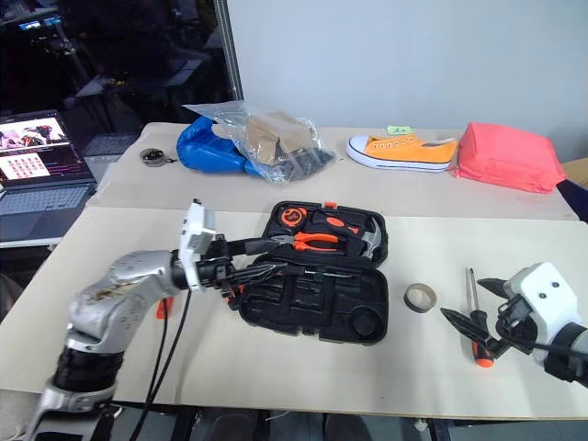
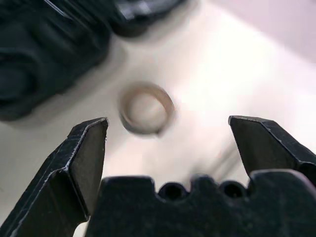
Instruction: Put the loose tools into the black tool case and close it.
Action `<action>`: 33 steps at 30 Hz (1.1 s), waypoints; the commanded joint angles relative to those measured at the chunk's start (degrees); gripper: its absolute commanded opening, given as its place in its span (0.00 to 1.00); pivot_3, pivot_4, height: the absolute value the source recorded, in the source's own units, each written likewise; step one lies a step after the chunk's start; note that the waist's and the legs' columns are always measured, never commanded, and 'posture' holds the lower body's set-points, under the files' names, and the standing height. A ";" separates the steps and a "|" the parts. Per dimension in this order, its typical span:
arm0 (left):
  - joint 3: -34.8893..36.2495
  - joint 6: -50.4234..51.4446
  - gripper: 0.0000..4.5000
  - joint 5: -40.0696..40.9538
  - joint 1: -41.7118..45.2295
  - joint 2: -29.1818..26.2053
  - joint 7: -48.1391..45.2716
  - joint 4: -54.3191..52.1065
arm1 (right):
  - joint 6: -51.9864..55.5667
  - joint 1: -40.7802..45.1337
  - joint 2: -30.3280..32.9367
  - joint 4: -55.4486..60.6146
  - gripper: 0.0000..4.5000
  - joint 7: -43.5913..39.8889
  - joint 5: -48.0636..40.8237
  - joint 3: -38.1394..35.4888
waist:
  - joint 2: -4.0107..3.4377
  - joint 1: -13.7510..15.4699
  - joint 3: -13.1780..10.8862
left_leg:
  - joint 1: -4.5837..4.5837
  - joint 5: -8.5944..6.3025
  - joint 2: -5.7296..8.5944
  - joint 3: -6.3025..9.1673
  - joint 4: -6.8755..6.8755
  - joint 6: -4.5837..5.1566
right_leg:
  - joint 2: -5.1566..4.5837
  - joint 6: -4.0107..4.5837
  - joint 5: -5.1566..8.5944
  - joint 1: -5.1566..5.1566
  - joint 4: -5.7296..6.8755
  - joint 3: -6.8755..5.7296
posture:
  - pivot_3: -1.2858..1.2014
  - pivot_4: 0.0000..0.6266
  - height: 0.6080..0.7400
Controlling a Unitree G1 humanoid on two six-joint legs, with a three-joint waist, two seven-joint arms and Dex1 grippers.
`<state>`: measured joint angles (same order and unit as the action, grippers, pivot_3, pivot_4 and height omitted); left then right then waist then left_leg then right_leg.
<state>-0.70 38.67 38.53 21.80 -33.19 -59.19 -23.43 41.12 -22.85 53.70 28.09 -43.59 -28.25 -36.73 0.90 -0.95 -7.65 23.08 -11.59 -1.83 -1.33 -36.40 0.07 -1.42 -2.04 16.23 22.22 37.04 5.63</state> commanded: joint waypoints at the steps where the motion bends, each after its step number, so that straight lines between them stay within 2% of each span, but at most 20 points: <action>1: 2.60 3.60 0.95 6.32 0.43 -3.69 -1.81 -6.01 | 10.81 0.24 1.52 -0.18 1.00 1.98 -1.55 -4.15 | 0.03 0.18 -0.02 | -0.01 0.00 0.00 0.00 0.00 0.00 | 0.00 0.00 0.00 0.00 0.00 -0.01 | 0.52 0.24 1.00; 2: 2.62 4.16 0.98 7.19 0.61 -4.41 -1.66 -6.75 | 12.68 0.46 1.72 -0.42 1.00 2.15 -1.63 -4.38 | 0.07 0.18 -0.04 | -0.02 0.00 0.00 0.00 0.00 0.00 | -0.01 0.00 0.01 -0.01 -0.01 -0.01 | 0.52 0.24 1.00; 5: 2.51 5.23 0.98 9.06 1.86 -6.67 -2.89 -8.47 | 21.07 4.01 2.56 -2.57 1.00 5.33 -1.89 -2.98 | 0.14 -0.02 -0.09 | -0.01 0.00 -0.01 -0.02 -0.01 0.00 | 0.00 0.00 0.02 -0.01 -0.02 0.00 | 0.52 0.24 1.00; 12: 2.14 6.86 0.98 12.35 4.38 -6.65 0.25 -10.04 | 28.43 7.32 3.46 -5.29 1.00 6.34 -1.63 0.78 | 0.29 -0.12 -0.18 | -0.01 0.00 -0.03 -0.03 0.00 0.01 | 0.05 0.03 0.03 0.01 -0.03 0.02 | 0.52 0.24 1.00; 16: 1.32 6.70 1.00 12.66 4.44 -6.01 1.71 -10.46 | 29.74 8.97 3.10 -6.79 0.81 6.76 -1.63 3.00 | 0.29 -0.17 -0.19 | 0.03 0.00 -0.01 -0.02 0.00 0.01 | 0.04 0.02 0.04 0.03 -0.04 0.02 | 0.52 0.24 1.00; 18: 1.00 6.69 1.00 12.79 4.50 -5.70 2.27 -10.57 | 29.58 9.26 3.28 -7.23 0.63 6.60 -1.36 4.19 | 0.30 -0.11 -0.19 | 0.03 0.00 0.00 -0.03 -0.01 0.01 | 0.03 0.02 0.04 0.02 -0.04 0.03 | 0.52 0.24 1.00; 19: 0.82 6.66 1.00 12.82 4.57 -5.58 2.51 -10.56 | 29.05 9.30 3.47 -7.56 0.59 6.54 -0.94 4.79 | 0.30 -0.08 -0.19 | 0.03 0.00 0.00 -0.02 -0.01 0.01 | 0.03 0.01 0.04 0.02 -0.04 0.02 | 0.52 0.24 1.00; 20: 0.75 6.67 1.00 12.94 4.57 -5.55 2.67 -10.53 | 28.63 9.41 3.50 -7.88 0.49 6.51 -0.68 5.20 | 0.31 -0.06 -0.19 | 0.02 0.00 -0.01 -0.02 -0.01 0.01 | 0.04 0.02 0.04 0.02 -0.04 0.01 | 0.52 0.24 1.00; 24: 0.91 6.84 1.00 13.67 4.37 -5.88 3.14 -10.55 | 26.53 9.40 3.65 -8.88 0.20 6.40 0.46 6.91 | 0.31 -0.10 -0.19 | 0.01 0.00 -0.01 -0.02 -0.01 0.01 | 0.03 0.01 0.04 0.00 -0.04 0.01 | 0.52 0.24 1.00; 30: 2.02 7.11 1.00 14.73 3.25 -6.40 5.02 -10.47 | 21.52 10.05 2.57 -9.55 0.18 5.63 0.98 6.72 | 0.44 -0.32 -0.11 | -0.07 0.00 -0.02 -0.04 -0.03 0.01 | 0.04 -0.01 0.03 -0.07 -0.05 0.03 | 0.52 0.24 1.00; 33: 2.81 2.32 1.00 9.80 1.17 -4.73 8.56 -10.44 | 13.80 10.30 0.48 -6.94 0.17 1.01 -1.57 2.73 | 0.43 -0.45 -0.12 | -0.08 0.00 -0.02 -0.06 -0.03 0.01 | 0.04 -0.01 0.03 -0.06 -0.04 0.07 | 0.52 0.24 1.00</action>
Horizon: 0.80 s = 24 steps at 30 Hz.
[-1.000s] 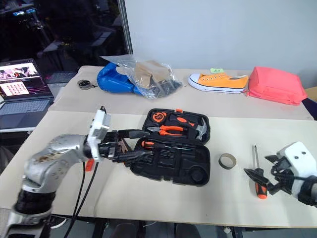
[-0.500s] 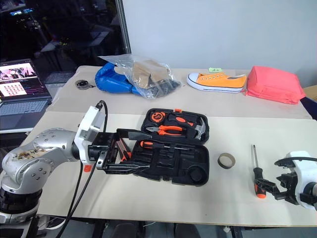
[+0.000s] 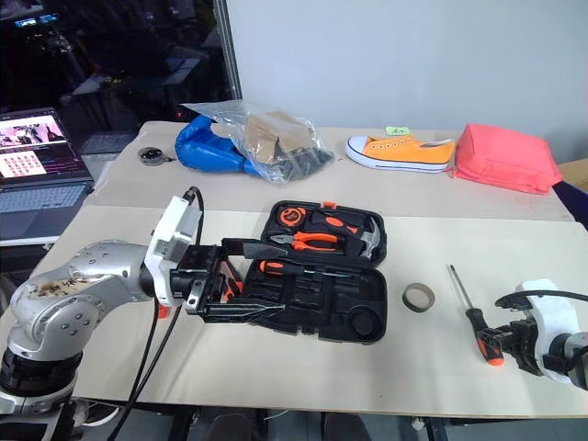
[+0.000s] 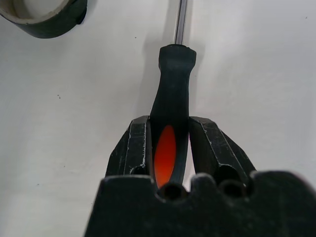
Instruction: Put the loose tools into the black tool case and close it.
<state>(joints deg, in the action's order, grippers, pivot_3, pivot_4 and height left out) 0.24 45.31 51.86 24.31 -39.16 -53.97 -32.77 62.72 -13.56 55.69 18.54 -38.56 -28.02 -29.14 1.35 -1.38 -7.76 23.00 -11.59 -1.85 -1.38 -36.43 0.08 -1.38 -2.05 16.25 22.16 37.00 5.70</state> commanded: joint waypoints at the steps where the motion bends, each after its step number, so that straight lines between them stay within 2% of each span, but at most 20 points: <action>1: 2.41 -6.03 1.00 -4.95 -2.44 2.25 4.88 -0.88 | -10.42 1.22 -2.54 3.96 0.17 -6.12 -3.31 -6.49 | -0.06 -0.01 -0.03 | 0.01 0.00 0.00 0.01 0.01 0.00 | 0.01 0.00 0.00 0.02 0.00 0.00 | 0.52 0.24 1.00; 4: 4.79 -9.11 1.00 -4.36 -6.65 2.65 2.58 -0.11 | -13.12 4.42 -3.37 6.93 0.17 -10.19 -8.10 -8.82 | -0.20 -0.42 -0.16 | 0.04 0.00 -0.01 0.02 0.06 0.00 | 0.03 0.01 0.00 0.06 0.00 0.00 | 0.52 0.24 1.00; 7: 8.97 -7.91 1.00 0.24 -10.95 -0.30 -1.44 -0.15 | -14.49 9.27 -0.88 9.08 0.17 -13.01 -9.82 -4.10 | -0.25 -0.95 -0.15 | 0.06 0.00 -0.06 0.04 0.07 0.00 | 0.05 0.04 0.00 0.07 0.04 -0.02 | 0.52 0.24 1.00; 10: 14.57 -8.09 1.00 2.67 -16.67 -3.08 -3.50 -0.44 | -15.86 16.69 3.19 10.36 0.17 -16.17 -8.29 7.42 | -0.18 -1.53 -0.19 | -0.10 0.00 -0.14 0.01 0.09 0.00 | 0.08 0.09 -0.01 0.05 0.06 0.00 | 0.52 0.24 1.00; 13: 18.54 -9.46 1.00 1.41 -22.82 -5.85 -5.77 -1.09 | -21.84 24.55 6.89 7.82 0.17 -20.91 -0.38 22.21 | -0.13 -1.54 -0.22 | -0.16 0.00 -0.18 -0.01 0.12 0.00 | 0.04 0.13 -0.01 0.06 0.04 -0.02 | 0.52 0.24 1.00; 17: 21.89 -10.43 1.00 1.14 -27.57 -7.04 -5.99 -2.04 | -29.59 37.90 4.95 -0.53 0.17 -26.97 9.73 38.21 | -0.16 -0.90 -0.27 | -0.12 0.00 -0.19 -0.09 0.16 0.00 | -0.12 0.15 0.02 0.14 -0.02 -0.04 | 0.52 0.24 1.00; 19: 22.65 -10.78 1.00 1.28 -28.62 -7.31 -5.81 -2.63 | -32.38 43.19 3.23 -4.64 0.17 -29.47 13.28 43.10 | -0.16 -0.81 -0.28 | -0.06 0.00 -0.16 -0.12 0.18 0.00 | -0.18 0.24 -0.02 0.18 -0.04 -0.05 | 0.52 0.24 1.00; 24: 23.75 -11.41 1.00 1.57 -29.95 -7.46 -4.92 -4.04 | -39.14 49.58 1.76 -12.02 0.17 -34.72 20.75 50.15 | -0.16 -0.37 -0.28 | 0.09 -0.06 -0.13 -0.05 0.28 0.05 | -0.21 0.58 -0.11 0.31 -0.04 -0.16 | 0.52 0.24 1.00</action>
<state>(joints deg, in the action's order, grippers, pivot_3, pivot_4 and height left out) 22.18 35.09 52.89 -5.43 -45.82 -59.18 -34.79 26.51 34.37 57.27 7.80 -71.31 -9.71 20.54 1.19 -1.75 -8.04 23.13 -11.65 -1.98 -1.42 -36.10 0.13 -1.59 -1.46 16.14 22.53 36.97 5.53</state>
